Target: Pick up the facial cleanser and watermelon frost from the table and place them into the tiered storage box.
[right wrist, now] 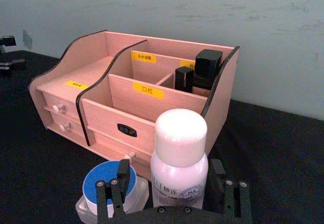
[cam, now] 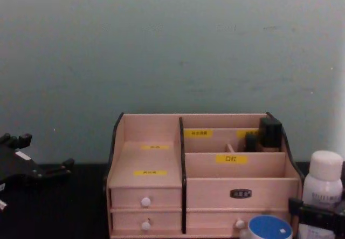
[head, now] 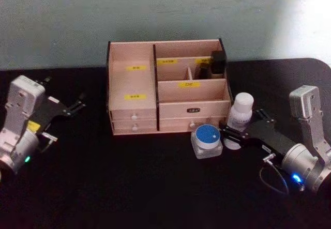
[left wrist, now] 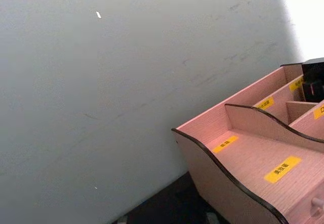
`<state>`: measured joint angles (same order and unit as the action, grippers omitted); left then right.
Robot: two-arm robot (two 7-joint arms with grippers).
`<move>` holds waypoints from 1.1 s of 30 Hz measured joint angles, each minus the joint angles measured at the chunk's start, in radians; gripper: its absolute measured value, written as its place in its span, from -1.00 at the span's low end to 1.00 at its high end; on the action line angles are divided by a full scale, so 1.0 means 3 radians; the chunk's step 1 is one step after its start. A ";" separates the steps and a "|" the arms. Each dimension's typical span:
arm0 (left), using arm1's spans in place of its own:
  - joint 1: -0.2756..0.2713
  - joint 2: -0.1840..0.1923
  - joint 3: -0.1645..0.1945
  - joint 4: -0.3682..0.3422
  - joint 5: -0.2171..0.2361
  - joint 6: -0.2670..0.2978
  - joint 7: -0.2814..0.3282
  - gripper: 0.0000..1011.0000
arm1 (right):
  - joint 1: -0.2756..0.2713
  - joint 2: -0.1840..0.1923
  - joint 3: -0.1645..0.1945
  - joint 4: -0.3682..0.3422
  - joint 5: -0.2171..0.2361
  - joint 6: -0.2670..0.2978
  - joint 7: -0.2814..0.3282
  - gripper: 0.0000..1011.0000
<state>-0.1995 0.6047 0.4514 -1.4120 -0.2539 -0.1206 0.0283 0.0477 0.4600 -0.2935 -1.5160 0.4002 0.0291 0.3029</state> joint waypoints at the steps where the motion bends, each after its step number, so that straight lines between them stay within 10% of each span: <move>1: 0.0000 0.0000 0.0000 0.0000 0.0000 0.0000 0.0000 0.98 | 0.0000 0.0001 0.0001 0.0000 0.0000 0.0000 0.0000 0.98; 11: 0.0000 0.0000 0.0000 0.0000 0.0000 0.0000 0.0000 0.98 | -0.0005 0.0010 0.0002 -0.0007 0.0009 -0.0003 -0.0001 0.98; 26: 0.0000 0.0000 0.0000 0.0000 0.0000 0.0000 0.0000 0.98 | -0.0011 0.0014 0.0002 -0.0014 0.0021 -0.0006 -0.0004 0.20; 33: 0.0000 0.0000 0.0000 0.0000 0.0000 0.0000 0.0000 0.98 | -0.0012 0.0016 0.0002 -0.0016 0.0024 -0.0007 -0.0005 0.19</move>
<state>-0.1995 0.6047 0.4514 -1.4120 -0.2539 -0.1206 0.0283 0.0441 0.4649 -0.2930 -1.5209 0.4072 0.0271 0.3013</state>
